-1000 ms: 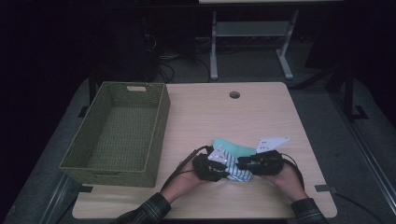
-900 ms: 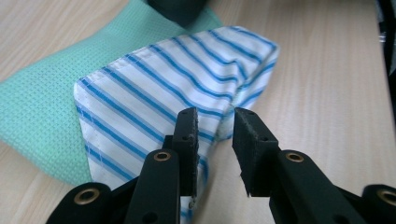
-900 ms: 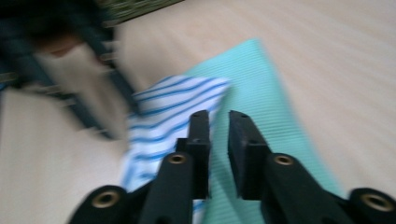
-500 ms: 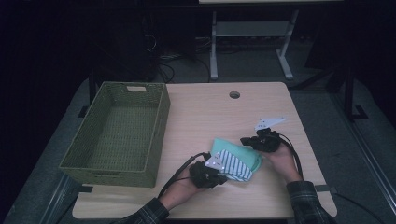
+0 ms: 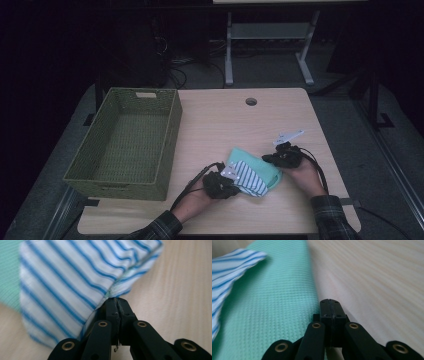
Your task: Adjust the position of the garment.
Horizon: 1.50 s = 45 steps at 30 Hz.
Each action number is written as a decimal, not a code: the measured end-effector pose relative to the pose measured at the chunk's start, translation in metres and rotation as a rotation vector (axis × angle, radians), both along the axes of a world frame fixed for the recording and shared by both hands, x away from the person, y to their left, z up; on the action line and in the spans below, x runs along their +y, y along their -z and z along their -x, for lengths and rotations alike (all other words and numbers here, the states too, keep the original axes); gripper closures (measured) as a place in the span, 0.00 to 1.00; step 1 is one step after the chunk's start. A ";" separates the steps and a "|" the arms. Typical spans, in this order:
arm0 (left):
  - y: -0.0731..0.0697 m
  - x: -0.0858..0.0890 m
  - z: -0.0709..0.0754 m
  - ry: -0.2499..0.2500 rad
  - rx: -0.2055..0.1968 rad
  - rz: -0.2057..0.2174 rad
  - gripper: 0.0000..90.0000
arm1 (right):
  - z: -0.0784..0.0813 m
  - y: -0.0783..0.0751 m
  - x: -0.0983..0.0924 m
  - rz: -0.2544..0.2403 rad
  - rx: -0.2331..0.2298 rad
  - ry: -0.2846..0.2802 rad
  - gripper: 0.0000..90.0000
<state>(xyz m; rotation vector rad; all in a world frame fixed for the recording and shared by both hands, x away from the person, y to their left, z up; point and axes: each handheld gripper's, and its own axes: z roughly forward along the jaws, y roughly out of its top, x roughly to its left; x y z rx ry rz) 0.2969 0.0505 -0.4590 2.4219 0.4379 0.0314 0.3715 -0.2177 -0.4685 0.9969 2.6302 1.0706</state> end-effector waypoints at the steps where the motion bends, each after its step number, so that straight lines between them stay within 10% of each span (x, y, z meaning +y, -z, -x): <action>1: -0.001 0.002 -0.002 -0.002 -0.011 -0.011 0.98 | 0.002 0.000 0.000 -0.003 0.003 -0.004 1.00; 19: -0.029 0.039 -0.028 -0.143 -0.092 0.021 0.92 | 0.056 -0.006 -0.009 -0.038 -0.009 -0.048 0.88; 29: -0.043 0.022 -0.041 -0.007 -0.075 0.034 0.57 | 0.066 0.005 -0.037 -0.028 -0.057 0.080 0.43; 45: -0.015 -0.016 -0.046 0.117 -0.052 -0.086 0.19 | 0.065 0.014 -0.041 -0.005 -0.119 0.151 0.16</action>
